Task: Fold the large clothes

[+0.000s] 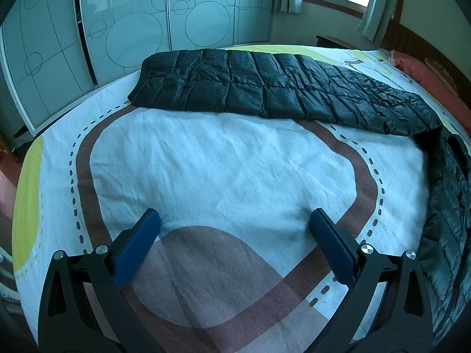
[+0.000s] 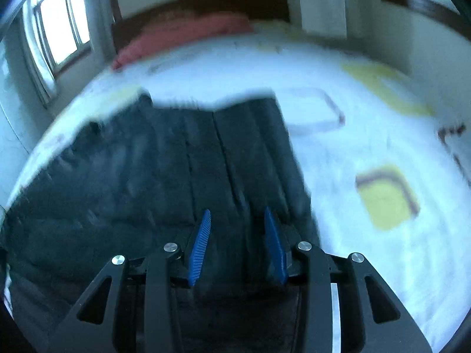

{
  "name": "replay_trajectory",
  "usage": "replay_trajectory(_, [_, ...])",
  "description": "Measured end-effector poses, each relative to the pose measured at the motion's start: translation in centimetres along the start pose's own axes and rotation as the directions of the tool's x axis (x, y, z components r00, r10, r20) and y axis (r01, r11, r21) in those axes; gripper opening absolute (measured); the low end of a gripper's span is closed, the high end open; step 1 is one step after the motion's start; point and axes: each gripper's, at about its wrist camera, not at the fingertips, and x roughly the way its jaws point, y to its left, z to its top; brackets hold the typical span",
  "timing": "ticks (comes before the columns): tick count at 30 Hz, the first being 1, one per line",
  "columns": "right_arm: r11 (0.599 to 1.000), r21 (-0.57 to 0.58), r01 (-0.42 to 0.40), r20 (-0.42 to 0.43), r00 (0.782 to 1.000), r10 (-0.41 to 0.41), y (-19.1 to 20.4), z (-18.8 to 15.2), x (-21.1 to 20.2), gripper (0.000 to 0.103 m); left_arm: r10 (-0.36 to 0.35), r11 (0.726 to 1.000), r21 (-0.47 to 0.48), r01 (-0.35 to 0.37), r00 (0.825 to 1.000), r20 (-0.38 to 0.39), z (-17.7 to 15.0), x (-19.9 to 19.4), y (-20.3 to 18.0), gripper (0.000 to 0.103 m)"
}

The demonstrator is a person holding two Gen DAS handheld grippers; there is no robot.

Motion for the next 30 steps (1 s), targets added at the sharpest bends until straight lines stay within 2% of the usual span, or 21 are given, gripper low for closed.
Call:
replay_trajectory(2, [1.000, 0.014, 0.014, 0.066, 0.998, -0.015, -0.3, 2.1, -0.4, 0.040, 0.007, 1.000, 0.005, -0.007, 1.000, 0.000, -0.1, 0.0, -0.2, 0.101])
replay_trajectory(4, [0.999, 0.048, 0.008, 0.071, 0.997, -0.011, -0.7, 3.9, 1.4, 0.040, 0.014, 1.000, 0.010, -0.014, 1.000, 0.001, -0.1, 0.0, -0.3, 0.101])
replay_trajectory(5, [0.998, 0.062, 0.004, 0.053, 0.999, -0.007, -0.9, 4.1, 2.5, 0.040, 0.015, 1.000, 0.010, -0.015, 1.000, 0.002, -0.1, 0.0, -0.3, 0.101])
replay_trajectory(7, [0.995, 0.097, -0.004, -0.078, 0.997, 0.011, -1.8, 3.9, 7.0, 0.041, 0.015, 1.000, 0.010, -0.015, 1.000, 0.002, -0.1, 0.0, -0.3, 0.101])
replay_trajectory(8, [0.996, 0.092, -0.007, -0.106, 0.994, 0.017, -2.0, 3.6, 8.4, 0.041, 0.015, 1.000, 0.010, -0.015, 1.000, 0.002, -0.1, 0.0, -0.3, 0.101])
replay_trajectory(11, [0.997, 0.071, 0.017, -0.076, 0.997, -0.012, -1.0, 4.3, 7.1, 0.041, 0.015, 1.000, 0.009, -0.015, 1.000, 0.002, -0.1, 0.0, -0.3, 0.101])
replay_trajectory(14, [0.997, 0.069, 0.020, -0.003, 1.000, -0.020, 0.0, 3.3, 4.1, 0.041, 0.016, 1.000, 0.010, -0.016, 1.000, 0.003, -0.1, 0.0, -0.3, 0.101])
replay_trajectory(15, [0.998, 0.066, 0.013, 0.006, 1.000, -0.013, 0.2, 2.6, 3.7, 0.048, 0.016, 1.000, 0.010, -0.016, 1.000, 0.003, -0.1, 0.0, -0.2, 0.101])
replay_trajectory(16, [0.999, 0.053, 0.007, -0.013, 1.000, -0.006, 0.8, 1.7, 4.1, 0.053, 0.015, 1.000, 0.009, -0.015, 1.000, 0.002, -0.1, 0.0, -0.3, 0.101])
replay_trajectory(17, [1.000, 0.015, 0.011, -0.070, 0.998, -0.010, 1.6, 0.7, 5.7, 0.059, 0.016, 1.000, 0.011, -0.016, 1.000, 0.002, -0.1, 0.0, -0.3, 0.101])
replay_trajectory(18, [0.998, -0.051, 0.043, -0.077, 0.996, -0.046, 2.4, 0.2, 6.8, 0.058, 0.015, 1.000, 0.010, -0.015, 1.000, 0.002, -0.1, 0.0, -0.3, 0.101])
replay_trajectory(20, [0.989, -0.105, 0.101, -0.040, 0.994, -0.106, 3.4, -0.1, 6.1, 0.058, 0.009, 1.000, 0.006, -0.009, 1.000, 0.001, -0.2, 0.0, -0.2, 0.101])
replay_trajectory(21, [0.991, -0.094, 0.099, -0.036, 0.994, -0.103, 3.7, 0.1, 5.6, 0.058, 0.004, 1.000, 0.003, -0.004, 1.000, 0.001, -0.2, 0.0, -0.2, 0.101])
replay_trajectory(23, [0.998, -0.055, 0.041, -0.015, 0.999, -0.042, 4.2, 0.0, 4.3, 0.058, 0.007, 1.000, 0.004, -0.007, 1.000, 0.001, -0.1, 0.0, -0.1, 0.101])
replay_trajectory(27, [0.992, -0.091, 0.087, -0.033, 0.995, -0.090, 5.2, -1.4, 6.1, 0.059, -0.007, 1.000, -0.005, 0.007, 1.000, -0.004, -0.1, 0.0, 0.2, 0.101])
replay_trajectory(30, [0.986, -0.110, 0.124, -0.014, 0.992, -0.126, 5.8, -1.1, 6.8, 0.059, -0.023, 1.000, -0.015, 0.023, 0.999, -0.025, 0.2, 0.1, 0.7, 0.101])
